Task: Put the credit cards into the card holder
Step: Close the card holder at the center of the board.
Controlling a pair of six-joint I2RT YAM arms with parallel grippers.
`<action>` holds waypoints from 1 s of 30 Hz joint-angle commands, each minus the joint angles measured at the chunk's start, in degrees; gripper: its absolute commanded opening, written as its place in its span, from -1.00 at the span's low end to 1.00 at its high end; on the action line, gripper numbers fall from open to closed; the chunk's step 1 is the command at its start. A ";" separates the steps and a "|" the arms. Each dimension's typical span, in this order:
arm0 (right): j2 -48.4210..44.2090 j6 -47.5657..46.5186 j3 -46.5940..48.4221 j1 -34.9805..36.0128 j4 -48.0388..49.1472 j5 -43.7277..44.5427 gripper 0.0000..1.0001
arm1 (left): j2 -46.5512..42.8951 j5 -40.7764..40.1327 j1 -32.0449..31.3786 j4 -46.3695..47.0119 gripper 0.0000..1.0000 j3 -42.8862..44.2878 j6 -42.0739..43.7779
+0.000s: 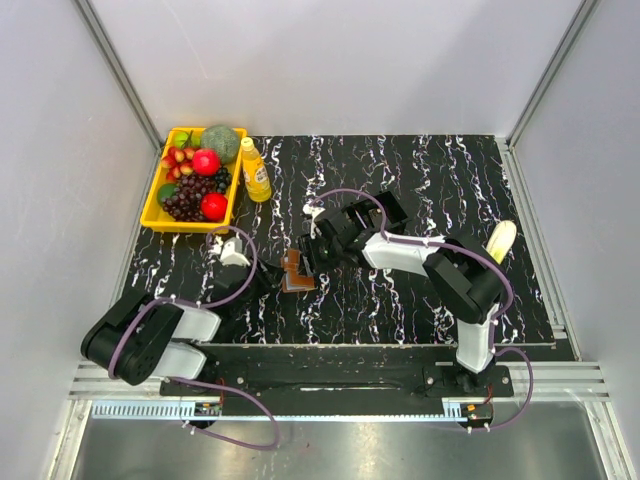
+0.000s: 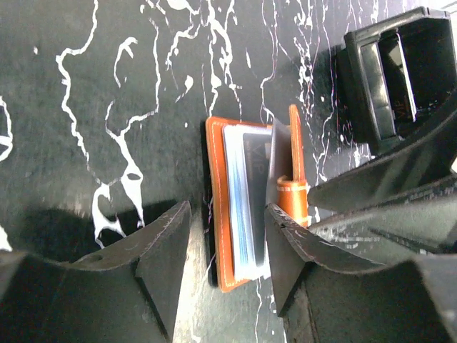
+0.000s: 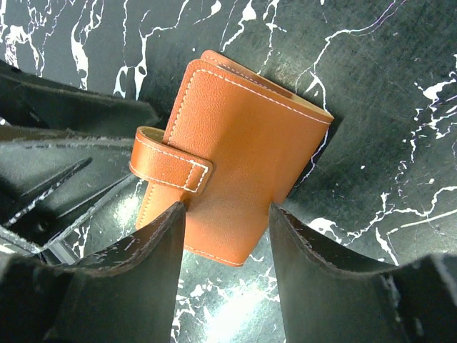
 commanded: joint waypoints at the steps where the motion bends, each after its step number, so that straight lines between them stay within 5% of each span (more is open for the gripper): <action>1: 0.83 0.35 2.78 -0.14 -0.62 -0.04 0.13 | -0.73 -0.61 -1.83 11.98 0.00 -5.04 -2.44; 11: 1.71 0.44 3.40 -0.22 -1.06 0.23 0.13 | -15.94 -14.05 -8.35 -10.67 0.02 -2.33 0.46; 30: 1.71 0.53 3.58 -0.14 -1.15 -0.30 0.13 | -7.95 -10.81 -8.43 -0.14 0.05 -2.15 0.11</action>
